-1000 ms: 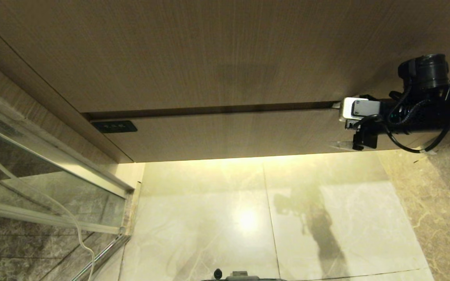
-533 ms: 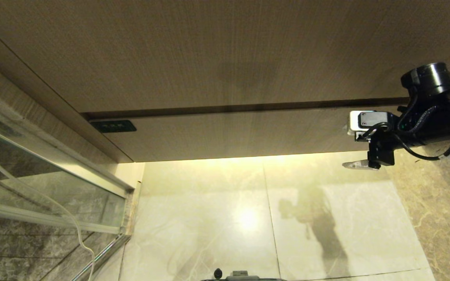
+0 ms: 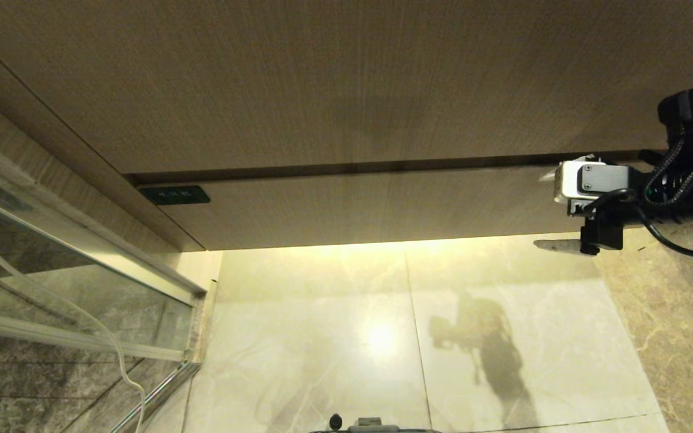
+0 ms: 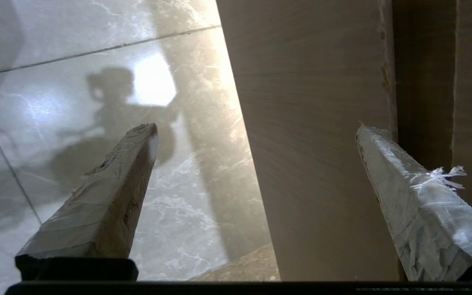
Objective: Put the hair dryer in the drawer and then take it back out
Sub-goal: Pull open the drawer
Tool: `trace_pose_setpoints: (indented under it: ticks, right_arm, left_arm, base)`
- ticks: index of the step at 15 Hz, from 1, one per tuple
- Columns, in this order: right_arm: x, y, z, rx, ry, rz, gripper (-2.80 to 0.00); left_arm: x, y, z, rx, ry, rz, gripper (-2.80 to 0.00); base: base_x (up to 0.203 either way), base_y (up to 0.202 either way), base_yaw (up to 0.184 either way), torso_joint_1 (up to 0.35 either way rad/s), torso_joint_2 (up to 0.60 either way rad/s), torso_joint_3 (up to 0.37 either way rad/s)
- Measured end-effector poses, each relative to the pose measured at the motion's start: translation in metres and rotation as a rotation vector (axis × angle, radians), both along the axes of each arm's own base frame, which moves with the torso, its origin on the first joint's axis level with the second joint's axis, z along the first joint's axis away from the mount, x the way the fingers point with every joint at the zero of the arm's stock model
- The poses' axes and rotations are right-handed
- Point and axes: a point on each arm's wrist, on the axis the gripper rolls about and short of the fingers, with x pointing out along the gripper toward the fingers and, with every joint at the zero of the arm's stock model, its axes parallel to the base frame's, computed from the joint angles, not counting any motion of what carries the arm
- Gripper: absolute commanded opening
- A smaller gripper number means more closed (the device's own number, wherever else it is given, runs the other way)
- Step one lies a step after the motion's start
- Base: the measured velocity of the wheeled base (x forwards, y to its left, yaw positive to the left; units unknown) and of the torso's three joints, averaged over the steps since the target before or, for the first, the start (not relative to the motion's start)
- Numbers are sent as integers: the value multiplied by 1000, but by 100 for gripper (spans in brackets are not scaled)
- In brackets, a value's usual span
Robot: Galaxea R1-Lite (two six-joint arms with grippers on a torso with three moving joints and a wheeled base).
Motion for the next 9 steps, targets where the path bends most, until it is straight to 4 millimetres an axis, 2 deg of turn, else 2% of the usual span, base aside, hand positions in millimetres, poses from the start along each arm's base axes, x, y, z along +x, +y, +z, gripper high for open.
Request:
trace_pose_setpoints:
  ticks: [5, 9]
  right_arm:
    - [-9, 4, -4, -11, -30, 35, 0]
    - [1, 5, -2, -15, -76, 46, 0]
  left_arm:
    - [0, 0, 0, 0, 0, -1, -280]
    - [0, 0, 0, 0, 0, 0, -280]
  base:
    - [0, 0, 0, 0, 0, 0]
    - [0, 0, 0, 0, 0, 0]
